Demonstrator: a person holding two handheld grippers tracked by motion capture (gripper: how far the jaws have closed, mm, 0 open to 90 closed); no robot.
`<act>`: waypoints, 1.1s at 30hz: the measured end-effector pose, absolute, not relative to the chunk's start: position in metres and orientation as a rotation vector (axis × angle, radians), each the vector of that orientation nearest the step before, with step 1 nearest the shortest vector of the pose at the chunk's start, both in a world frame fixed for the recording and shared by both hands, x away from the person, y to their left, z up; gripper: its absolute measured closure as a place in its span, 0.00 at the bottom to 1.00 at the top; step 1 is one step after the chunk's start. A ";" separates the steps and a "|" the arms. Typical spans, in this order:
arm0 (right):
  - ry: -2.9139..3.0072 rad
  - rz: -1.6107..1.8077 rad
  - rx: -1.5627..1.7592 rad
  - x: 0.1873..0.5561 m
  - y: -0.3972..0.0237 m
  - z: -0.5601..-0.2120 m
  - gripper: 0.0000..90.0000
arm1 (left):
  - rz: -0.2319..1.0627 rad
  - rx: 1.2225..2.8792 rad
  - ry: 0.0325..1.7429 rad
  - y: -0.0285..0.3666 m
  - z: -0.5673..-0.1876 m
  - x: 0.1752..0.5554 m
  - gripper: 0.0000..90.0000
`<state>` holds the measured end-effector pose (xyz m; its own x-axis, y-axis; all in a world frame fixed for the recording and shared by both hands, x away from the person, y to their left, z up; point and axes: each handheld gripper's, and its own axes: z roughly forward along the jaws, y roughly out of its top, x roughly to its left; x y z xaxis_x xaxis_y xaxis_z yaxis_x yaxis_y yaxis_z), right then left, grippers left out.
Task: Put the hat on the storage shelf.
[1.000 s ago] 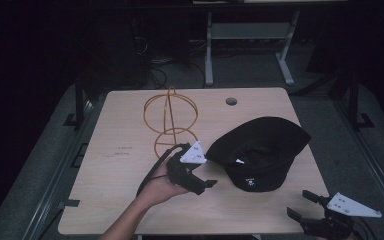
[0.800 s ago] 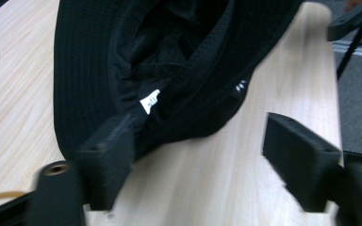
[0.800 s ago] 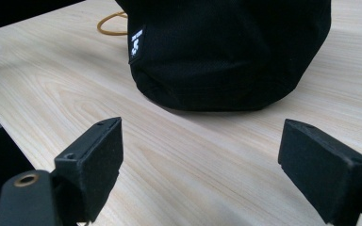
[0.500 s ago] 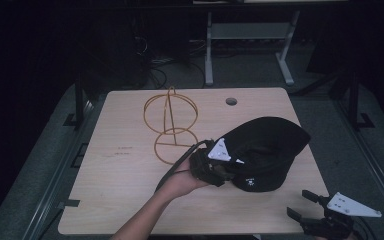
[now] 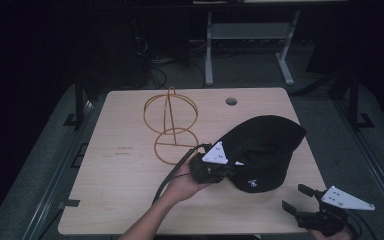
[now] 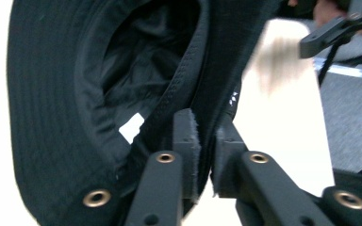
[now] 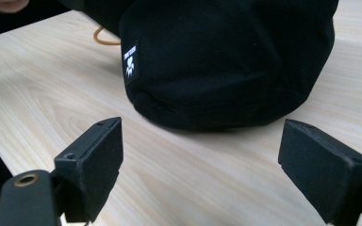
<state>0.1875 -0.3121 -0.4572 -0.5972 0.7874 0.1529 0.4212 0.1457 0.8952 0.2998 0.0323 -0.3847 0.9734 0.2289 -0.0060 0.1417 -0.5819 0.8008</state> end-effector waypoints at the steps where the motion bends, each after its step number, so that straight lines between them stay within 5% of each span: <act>1: 2.080 1.438 1.162 0.189 -0.311 -0.456 0.16 | 0.114 2.183 0.267 0.034 -0.385 0.299 0.95; 26: 2.116 1.531 1.170 0.257 -0.283 -0.444 0.18 | 0.002 2.047 0.323 0.064 -0.396 0.294 0.95; 29: 2.120 1.557 1.173 0.260 -0.284 -0.448 0.25 | -0.003 2.044 0.325 0.064 -0.397 0.295 0.95; 33: 2.105 1.578 1.146 0.260 -0.282 -0.453 0.52 | -0.009 2.045 0.323 0.061 -0.398 0.296 0.95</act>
<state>0.2598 -0.2817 -0.4525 -0.6499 0.7230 0.2341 0.4278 0.0934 0.8991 0.2960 0.0615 -0.3982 0.9639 0.2241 -0.1437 0.2321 -0.4431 0.8659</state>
